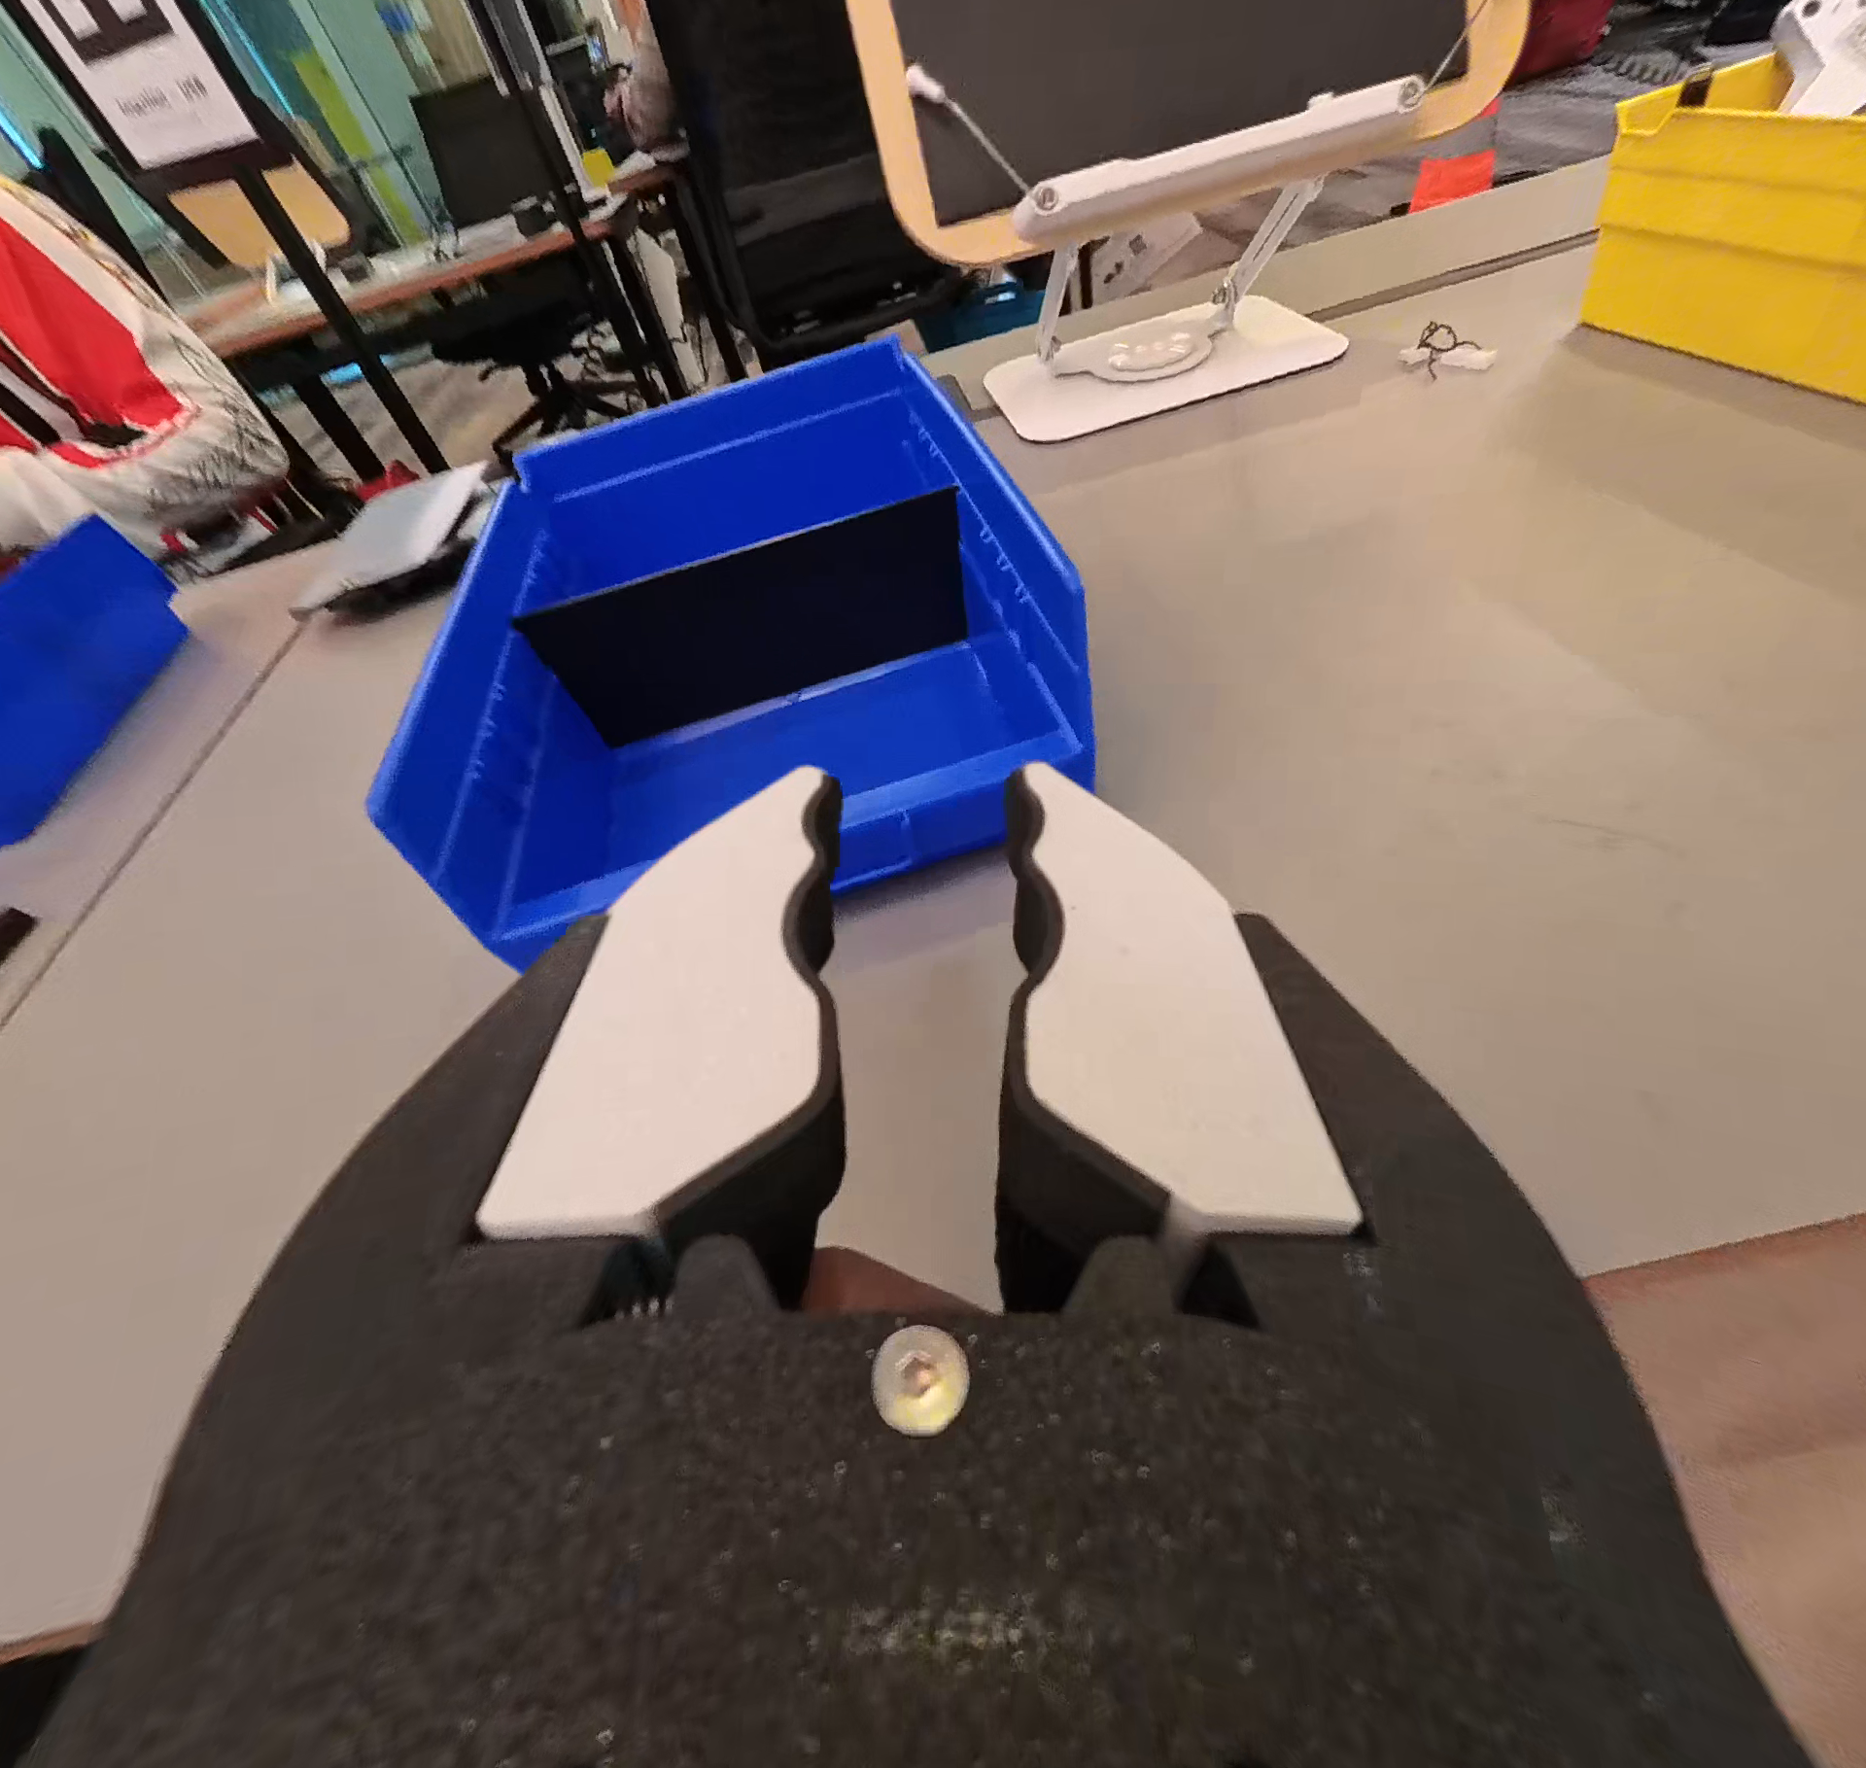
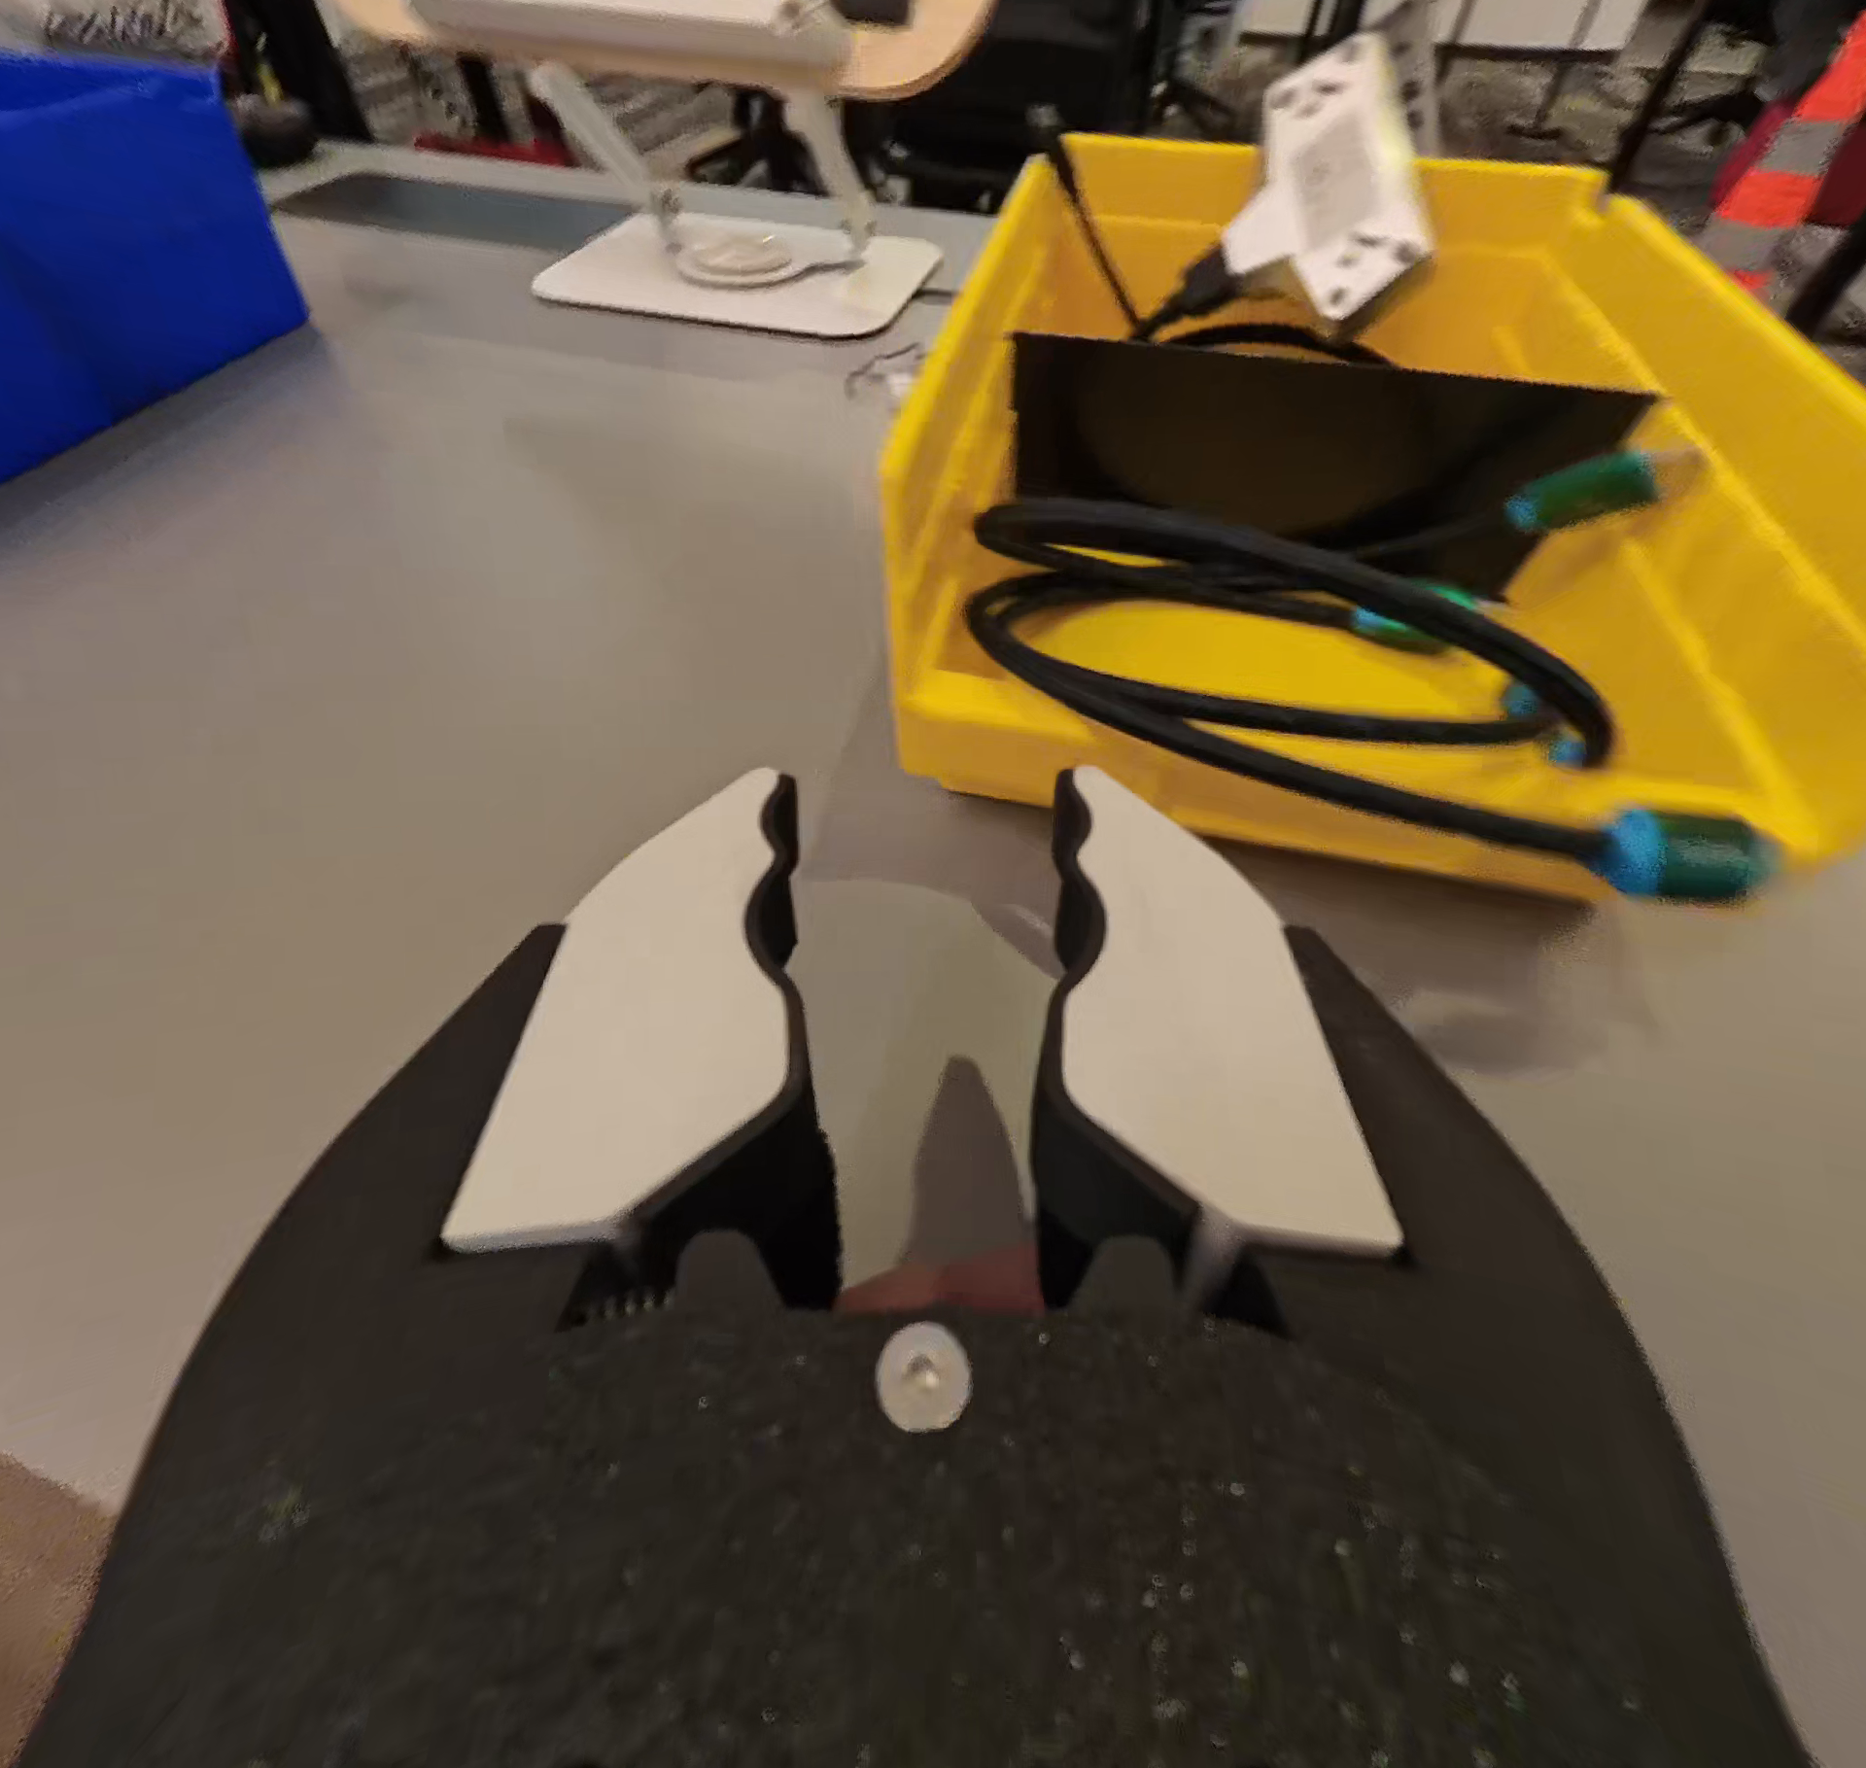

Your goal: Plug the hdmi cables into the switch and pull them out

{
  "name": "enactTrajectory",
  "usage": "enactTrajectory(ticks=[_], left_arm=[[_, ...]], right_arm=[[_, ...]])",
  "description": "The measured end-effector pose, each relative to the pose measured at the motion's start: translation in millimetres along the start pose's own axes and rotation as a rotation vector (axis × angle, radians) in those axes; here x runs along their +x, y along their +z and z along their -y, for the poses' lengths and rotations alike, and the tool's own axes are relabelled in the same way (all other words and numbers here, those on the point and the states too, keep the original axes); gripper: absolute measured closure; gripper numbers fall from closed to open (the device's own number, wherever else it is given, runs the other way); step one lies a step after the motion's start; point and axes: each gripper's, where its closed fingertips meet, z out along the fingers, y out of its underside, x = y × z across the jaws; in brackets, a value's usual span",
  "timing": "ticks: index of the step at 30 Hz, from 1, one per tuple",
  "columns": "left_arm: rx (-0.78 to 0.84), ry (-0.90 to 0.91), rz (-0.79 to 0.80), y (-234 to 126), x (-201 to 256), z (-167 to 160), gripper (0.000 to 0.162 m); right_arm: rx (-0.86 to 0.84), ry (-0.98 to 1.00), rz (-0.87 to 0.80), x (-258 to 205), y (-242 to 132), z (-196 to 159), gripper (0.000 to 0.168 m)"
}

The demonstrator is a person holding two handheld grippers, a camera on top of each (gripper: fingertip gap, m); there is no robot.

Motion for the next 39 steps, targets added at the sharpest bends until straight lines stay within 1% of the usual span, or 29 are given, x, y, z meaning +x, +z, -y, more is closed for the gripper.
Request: enactTrajectory(ticks=[1, 4, 5, 6, 7, 8, 9, 10, 11, 12, 14, 15, 17, 19, 21, 22, 24, 26, 27, 28, 29, 30, 31, 32, 34, 36, 39], left_arm=[[0.013, 0.014, -0.009, 0.4, 2.8, 1.4, 0.131], [0.011, 0.050, -0.070, 3.3, 21.0, -0.2, 0.129], [0.005, 0.057, -0.101, 4.4, 30.6, -1.6, 0.128], [-0.001, 0.056, -0.137, 5.7, 42.2, -2.8, 0.128], [-0.008, 0.047, -0.186, 7.2, 56.6, -3.9, 0.128], [-0.011, 0.030, -0.240, 9.4, 73.2, -3.6, 0.128], [-0.005, 0.013, -0.296, 13.3, 91.3, -1.6, 0.129], [-0.005, 0.002, -0.352, 19.3, 111.1, 0.8, 0.129], [-0.023, 0.007, -0.401, 26.8, 131.6, 1.8, 0.128], [-0.050, 0.018, -0.442, 34.4, 152.9, 3.4, 0.126], [-0.069, 0.012, -0.556, 46.7, 203.0, 17.4, 0.123], [-0.064, 0.008, -0.607, 54.4, 228.8, 29.0, 0.123], [-0.062, 0.018, -0.661, 79.4, 276.4, 53.9, 0.123], [-0.071, 0.019, -0.670, 114.5, 319.2, 76.2, 0.122], [-0.126, -0.025, -0.674, 151.9, 357.7, 88.4, 0.122], [-0.158, -0.043, -0.677, 169.0, 374.6, 90.6, 0.122], [-0.217, -0.056, -0.656, 198.9, 398.7, 89.3, 0.122], [-0.248, -0.022, -0.575, 224.3, 405.7, 84.1, 0.128], [-0.250, -0.010, -0.529, 234.2, 404.3, 82.3, 0.134], [-0.244, -0.001, -0.500, 240.6, 402.4, 80.6, 0.140], [-0.223, 0.010, -0.479, 244.7, 399.5, 80.3, 0.144], [-0.201, 0.011, -0.465, 247.2, 397.9, 80.8, 0.147], [-0.194, 0.013, -0.438, 248.8, 395.4, 81.0, 0.150], [-0.198, 0.018, -0.407, 248.9, 393.0, 80.9, 0.153], [-0.165, 0.019, -0.358, 243.5, 390.2, 85.4, 0.155], [-0.152, -0.025, -0.364, 231.5, 384.4, 90.5, 0.156], [-0.135, -0.044, -0.328, 211.5, 358.1, 92.9, 0.157]], right_arm=[[-0.011, -0.041, 0.007, -8.8, 11.4, 2.5, 0.118], [-0.019, -0.142, -0.010, -29.8, 45.3, 12.1, 0.117], [-0.014, -0.151, -0.067, -28.1, 54.3, 17.1, 0.115], [-0.023, -0.156, -0.091, -29.2, 63.1, 19.3, 0.118], [-0.040, -0.143, -0.077, -34.4, 71.2, 19.8, 0.118], [-0.046, -0.123, -0.001, -48.4, 75.7, 21.8, 0.137], [-0.049, -0.093, 0.134, -71.8, 76.8, 24.0, 0.140], [-0.040, -0.069, 0.209, -87.6, 76.2, 29.0, 0.144], [-0.033, -0.086, 0.167, -85.9, 74.4, 35.5, 0.133], [-0.005, -0.107, 0.083, -75.6, 68.7, 47.3, 0.132], [0.101, -0.103, 0.028, -58.4, 47.2, 76.5, 0.131], [0.137, -0.083, -0.010, -41.1, 36.2, 86.3, 0.131], [0.162, -0.008, -0.128, 13.9, 18.7, 91.4, 0.132], [0.156, 0.124, -0.231, 78.2, 5.8, 75.8, 0.129], [0.134, 0.231, -0.313, 131.2, -3.8, 49.9, 0.123], [0.127, 0.274, -0.318, 147.0, -5.2, 40.1, 0.123], [0.116, 0.325, -0.274, 158.0, 1.2, 32.6, 0.121], [0.085, 0.317, -0.259, 159.4, 16.1, 28.7, 0.125], [0.058, 0.314, -0.252, 157.5, 25.8, 24.9, 0.127], [0.022, 0.319, -0.261, 156.5, 34.3, 18.9, 0.133], [-0.021, 0.324, -0.287, 156.7, 40.3, 10.7, 0.150], [-0.047, 0.328, -0.317, 157.5, 43.8, 5.4, 0.156], [-0.039, 0.323, -0.327, 156.8, 44.4, 6.5, 0.160], [-0.055, 0.310, -0.346, 157.6, 43.6, 5.2, 0.165], [-0.065, 0.238, -0.404, 157.2, 40.8, 7.8, 0.166], [-0.029, 0.201, -0.443, 152.8, 33.5, 20.6, 0.167], [0.017, 0.201, -0.413, 127.3, 23.4, 33.9, 0.167]])
